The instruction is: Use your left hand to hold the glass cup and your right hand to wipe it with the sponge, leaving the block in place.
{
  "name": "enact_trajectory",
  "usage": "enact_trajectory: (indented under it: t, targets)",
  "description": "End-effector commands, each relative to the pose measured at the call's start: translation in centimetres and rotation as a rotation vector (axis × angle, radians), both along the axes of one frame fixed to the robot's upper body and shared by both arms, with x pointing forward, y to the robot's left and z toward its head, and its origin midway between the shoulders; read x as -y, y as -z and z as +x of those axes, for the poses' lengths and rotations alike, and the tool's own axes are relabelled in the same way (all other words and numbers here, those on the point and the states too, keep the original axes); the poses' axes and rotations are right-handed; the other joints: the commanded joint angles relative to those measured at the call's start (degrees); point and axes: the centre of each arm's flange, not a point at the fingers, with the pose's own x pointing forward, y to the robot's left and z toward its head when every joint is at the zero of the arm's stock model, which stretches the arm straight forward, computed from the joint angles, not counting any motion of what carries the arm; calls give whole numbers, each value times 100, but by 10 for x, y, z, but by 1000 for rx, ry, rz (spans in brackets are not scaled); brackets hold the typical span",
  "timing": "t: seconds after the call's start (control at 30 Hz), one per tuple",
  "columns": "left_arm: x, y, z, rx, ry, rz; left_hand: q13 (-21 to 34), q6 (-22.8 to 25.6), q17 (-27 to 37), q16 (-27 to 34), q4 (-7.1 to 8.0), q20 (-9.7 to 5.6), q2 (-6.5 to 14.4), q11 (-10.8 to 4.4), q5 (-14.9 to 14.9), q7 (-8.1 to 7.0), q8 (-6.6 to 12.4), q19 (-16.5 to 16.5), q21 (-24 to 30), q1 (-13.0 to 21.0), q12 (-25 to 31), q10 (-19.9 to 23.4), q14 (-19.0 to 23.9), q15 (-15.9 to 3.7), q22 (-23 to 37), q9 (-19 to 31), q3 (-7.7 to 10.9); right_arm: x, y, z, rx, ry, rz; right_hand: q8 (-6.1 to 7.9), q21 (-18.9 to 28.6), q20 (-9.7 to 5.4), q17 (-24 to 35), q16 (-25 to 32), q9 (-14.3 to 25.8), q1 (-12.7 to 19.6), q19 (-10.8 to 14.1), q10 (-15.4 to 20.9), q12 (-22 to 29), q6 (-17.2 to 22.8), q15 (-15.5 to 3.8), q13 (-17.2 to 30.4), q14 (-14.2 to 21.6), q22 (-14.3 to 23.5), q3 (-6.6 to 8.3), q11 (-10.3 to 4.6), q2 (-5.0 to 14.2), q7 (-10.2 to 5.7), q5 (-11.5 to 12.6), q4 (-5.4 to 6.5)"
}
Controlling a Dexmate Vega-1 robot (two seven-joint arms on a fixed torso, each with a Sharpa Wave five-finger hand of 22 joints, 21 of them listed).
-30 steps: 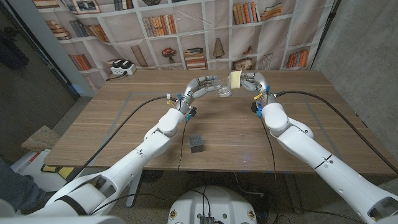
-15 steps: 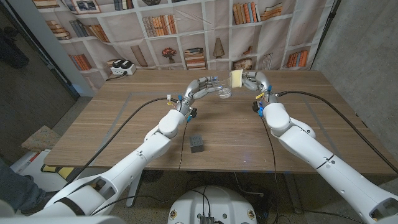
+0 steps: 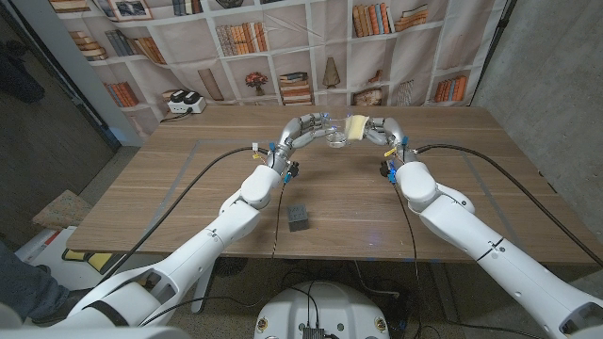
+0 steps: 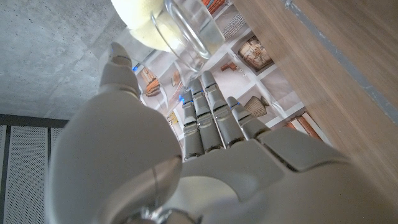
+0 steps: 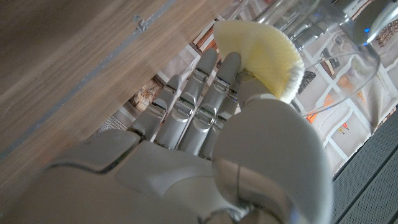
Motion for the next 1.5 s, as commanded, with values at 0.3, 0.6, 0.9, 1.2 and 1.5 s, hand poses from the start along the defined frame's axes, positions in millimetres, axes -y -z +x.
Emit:
enact_trajectory:
  t: [0.3, 0.6, 0.9, 1.2, 1.5]
  targets:
    - [-3, 7, 2, -24, -1, 0, 15, 1588, 13, -12, 308, -173, 480, -973, 33, -910, 393, 33, -18, 534, -3, 1021, 49, -739, 12, 32, 314, -2, -2, 0, 8, -1, 3, 62, 19, 6, 25, -8, 100, 51, 50, 29, 41, 97, -80, 63, 66, 16, 23, -4, 11, -40, 41, -18]
    - [-2, 10, 3, -37, -2, 5, 15, 1592, 13, -19, 315, -167, 476, -978, 32, -907, 388, 32, -22, 532, -14, 1017, 37, -735, 12, 33, 317, 4, -15, -3, 46, 9, 14, 64, 18, 18, 29, -19, 99, 55, 58, 33, 53, 99, -83, 98, 70, 17, 28, -3, 9, -37, 39, -19]
    - [0, 9, 4, -42, -7, 8, 18, 1594, 14, -20, 320, -161, 476, -973, 32, -888, 382, 34, -26, 536, -22, 1011, 38, -737, 12, 33, 324, 8, -17, -1, 50, 8, 19, 65, 16, 30, 39, -16, 100, 56, 67, 26, 61, 95, -86, 135, 94, 17, 26, -1, 5, -46, 36, -19]
    - [2, 12, 4, -54, -11, 11, 23, 1593, 13, -22, 324, -164, 476, -968, 32, -905, 376, 37, -28, 540, -20, 1019, 40, -744, 12, 34, 331, 15, -24, -4, 71, 13, 31, 65, 14, 33, 45, -19, 97, 52, 76, 20, 67, 96, -83, 166, 108, 17, 28, -2, 10, -39, 34, -12]
    - [2, 13, 1, -54, -18, 14, 28, 1605, 13, -26, 325, -163, 479, -971, 32, -896, 375, 37, -30, 550, -19, 1025, 35, -746, 12, 35, 341, 21, -26, -9, 80, 26, 40, 67, 19, 32, 45, -29, 98, 48, 101, 14, 73, 95, -79, 199, 112, 17, 28, -3, 2, -30, 33, -12]
